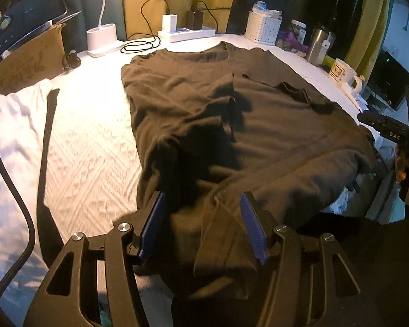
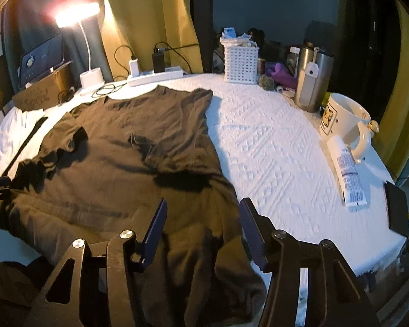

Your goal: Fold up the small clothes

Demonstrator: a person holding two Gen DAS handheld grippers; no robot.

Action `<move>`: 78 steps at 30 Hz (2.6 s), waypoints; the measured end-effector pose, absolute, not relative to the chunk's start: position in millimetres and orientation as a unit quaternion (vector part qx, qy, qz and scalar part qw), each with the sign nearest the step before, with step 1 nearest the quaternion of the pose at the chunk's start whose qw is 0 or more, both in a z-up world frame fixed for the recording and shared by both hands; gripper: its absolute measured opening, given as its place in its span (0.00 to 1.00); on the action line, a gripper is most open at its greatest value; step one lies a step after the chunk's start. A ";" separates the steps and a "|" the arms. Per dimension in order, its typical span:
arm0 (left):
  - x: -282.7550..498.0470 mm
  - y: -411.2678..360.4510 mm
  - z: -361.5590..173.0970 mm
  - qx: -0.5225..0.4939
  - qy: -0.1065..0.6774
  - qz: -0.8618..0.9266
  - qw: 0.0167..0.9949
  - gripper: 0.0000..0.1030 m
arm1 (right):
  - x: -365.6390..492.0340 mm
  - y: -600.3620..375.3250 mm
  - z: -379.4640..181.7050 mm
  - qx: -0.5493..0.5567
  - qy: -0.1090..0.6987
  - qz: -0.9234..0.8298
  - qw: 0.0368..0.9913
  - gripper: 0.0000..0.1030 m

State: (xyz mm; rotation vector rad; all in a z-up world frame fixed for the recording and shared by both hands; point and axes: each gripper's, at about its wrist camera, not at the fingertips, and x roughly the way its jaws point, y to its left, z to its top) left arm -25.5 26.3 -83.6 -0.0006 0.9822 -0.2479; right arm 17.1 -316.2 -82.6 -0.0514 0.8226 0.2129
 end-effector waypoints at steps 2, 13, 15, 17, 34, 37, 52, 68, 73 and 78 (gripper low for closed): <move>-30.9 27.0 -83.3 0.006 0.470 -0.112 0.876 0.55 | 11.9 -318.9 -85.8 -0.026 0.403 0.101 0.909 0.50; -42.5 15.1 -87.0 0.021 0.464 -0.132 0.876 0.56 | -3.5 -316.6 -100.3 -0.026 0.416 0.116 0.901 0.44; -43.1 9.4 -91.8 0.036 0.463 -0.131 0.876 0.56 | -2.7 -314.2 -104.7 -0.028 0.420 0.116 0.900 0.44; -42.4 9.8 -96.2 0.034 0.466 -0.130 0.875 0.55 | 0.8 -313.7 -112.1 -0.024 0.429 0.116 0.895 0.44; -47.7 17.8 -42.9 0.022 0.380 -0.122 0.917 0.08 | -3.3 -308.5 -53.0 -0.044 0.353 0.120 0.927 0.06; -43.4 19.7 -32.9 0.023 0.366 -0.117 0.923 0.08 | -1.1 -311.9 -34.5 -0.048 0.330 0.114 0.936 0.06; -22.8 34.7 -1.6 0.024 0.326 -0.093 0.941 0.08 | 22.4 -337.7 17.5 -0.030 0.261 0.077 0.962 0.06; 22.4 51.5 11.9 0.022 0.313 -0.063 0.948 0.08 | 86.7 -343.5 30.5 -0.032 0.254 0.069 0.964 0.06; 47.2 55.6 16.3 0.028 0.294 -0.060 0.953 0.08 | 112.2 -341.2 30.6 -0.030 0.257 0.069 0.964 0.06; 78.0 58.8 13.4 0.034 0.302 -0.061 0.951 0.08 | 141.4 -340.5 25.5 -0.027 0.265 0.068 0.961 0.06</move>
